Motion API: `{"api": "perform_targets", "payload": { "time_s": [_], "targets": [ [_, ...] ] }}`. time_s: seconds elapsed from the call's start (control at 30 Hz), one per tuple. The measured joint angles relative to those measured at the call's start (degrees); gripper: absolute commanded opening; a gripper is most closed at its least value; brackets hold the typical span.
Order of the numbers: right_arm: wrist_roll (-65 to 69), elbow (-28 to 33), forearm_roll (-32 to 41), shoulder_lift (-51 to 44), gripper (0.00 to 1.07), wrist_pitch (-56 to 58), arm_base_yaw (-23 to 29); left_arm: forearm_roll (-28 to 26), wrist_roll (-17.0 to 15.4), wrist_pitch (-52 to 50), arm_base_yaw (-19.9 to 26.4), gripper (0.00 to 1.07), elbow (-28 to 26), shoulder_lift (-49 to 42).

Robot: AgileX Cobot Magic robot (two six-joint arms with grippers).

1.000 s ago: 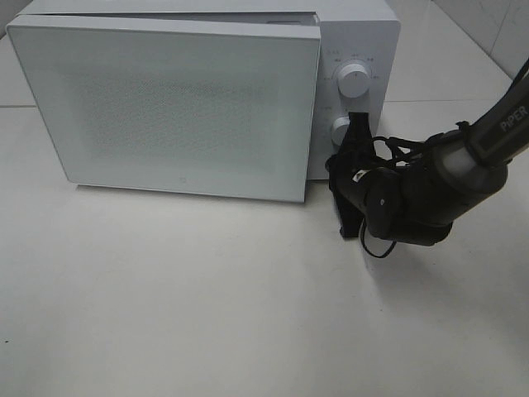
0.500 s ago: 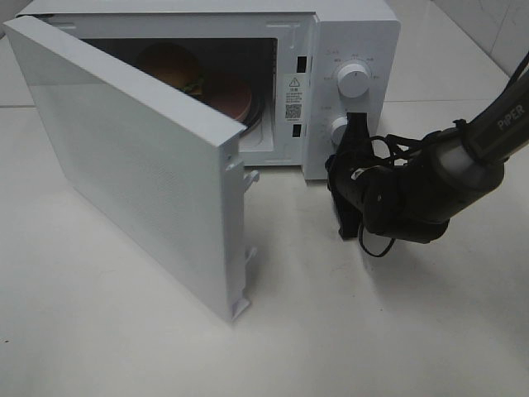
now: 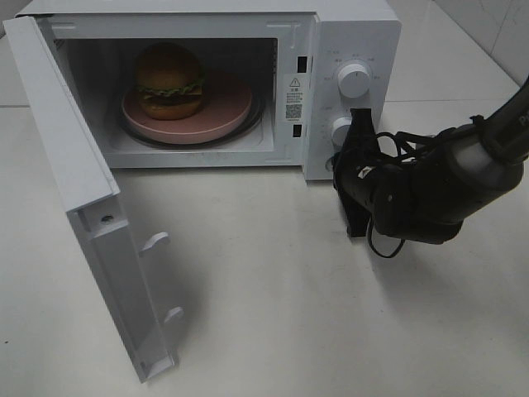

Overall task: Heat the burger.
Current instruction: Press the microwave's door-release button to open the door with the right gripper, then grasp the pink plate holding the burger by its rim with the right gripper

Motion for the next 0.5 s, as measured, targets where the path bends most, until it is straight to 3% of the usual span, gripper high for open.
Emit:
{"api": "perform_targets", "payload": {
  "time_s": [0.37, 0.5],
  "targets": [
    [-5.56, 5.27, -3.32, -5.84, 0.00, 8.08, 0.00, 0.00, 0.00, 0.00, 0.00, 0.98, 0.00, 0.00],
    [-9.34, 7.22, -7.73, -11.23, 0.00, 12.26, 0.00, 0.00, 0.00, 0.00, 0.00, 0.98, 0.00, 0.00]
  ]
}}
